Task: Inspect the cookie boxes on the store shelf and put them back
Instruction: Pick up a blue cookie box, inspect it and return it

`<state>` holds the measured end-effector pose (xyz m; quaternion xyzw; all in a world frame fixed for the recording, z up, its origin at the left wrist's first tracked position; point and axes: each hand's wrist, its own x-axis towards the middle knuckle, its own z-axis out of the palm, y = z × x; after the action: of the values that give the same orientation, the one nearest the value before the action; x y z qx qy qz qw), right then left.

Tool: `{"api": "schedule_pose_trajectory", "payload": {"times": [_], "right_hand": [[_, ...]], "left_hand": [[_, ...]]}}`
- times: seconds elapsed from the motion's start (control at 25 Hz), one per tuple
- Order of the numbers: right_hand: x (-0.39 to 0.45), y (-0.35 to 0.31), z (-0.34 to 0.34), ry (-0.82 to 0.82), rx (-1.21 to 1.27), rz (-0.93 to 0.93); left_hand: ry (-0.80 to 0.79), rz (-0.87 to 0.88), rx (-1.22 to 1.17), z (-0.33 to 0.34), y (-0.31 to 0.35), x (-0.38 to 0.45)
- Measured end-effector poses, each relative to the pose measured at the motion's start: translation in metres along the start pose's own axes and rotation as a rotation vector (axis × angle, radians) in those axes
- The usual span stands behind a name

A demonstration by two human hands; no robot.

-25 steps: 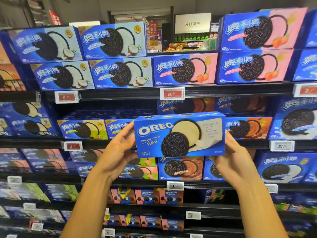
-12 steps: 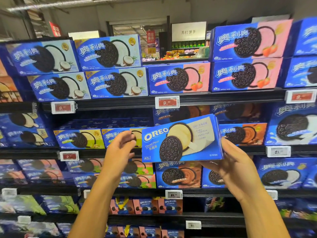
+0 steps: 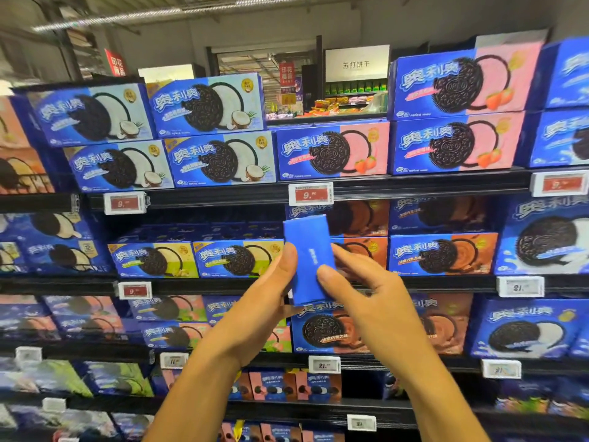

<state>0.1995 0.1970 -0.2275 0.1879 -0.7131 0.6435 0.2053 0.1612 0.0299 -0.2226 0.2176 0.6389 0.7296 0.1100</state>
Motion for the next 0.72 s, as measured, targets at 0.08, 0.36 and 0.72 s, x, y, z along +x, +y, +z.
{"api": "schedule_pose_trajectory", "payload": {"times": [0.08, 0.36, 0.72], "right_hand": [[0.002, 0.003, 0.005, -0.085, -0.067, 0.007], [0.013, 0.042, -0.013, 0.012, -0.212, 0.083], [0.022, 0.062, -0.028, 0.131, -0.002, 0.303]], "left_hand": [[0.080, 0.028, -0.072, 0.000, -0.006, -0.001], [0.256, 0.099, -0.431, -0.019, -0.024, -0.003], [0.043, 0.093, -0.629, -0.047, -0.041, -0.005]]}}
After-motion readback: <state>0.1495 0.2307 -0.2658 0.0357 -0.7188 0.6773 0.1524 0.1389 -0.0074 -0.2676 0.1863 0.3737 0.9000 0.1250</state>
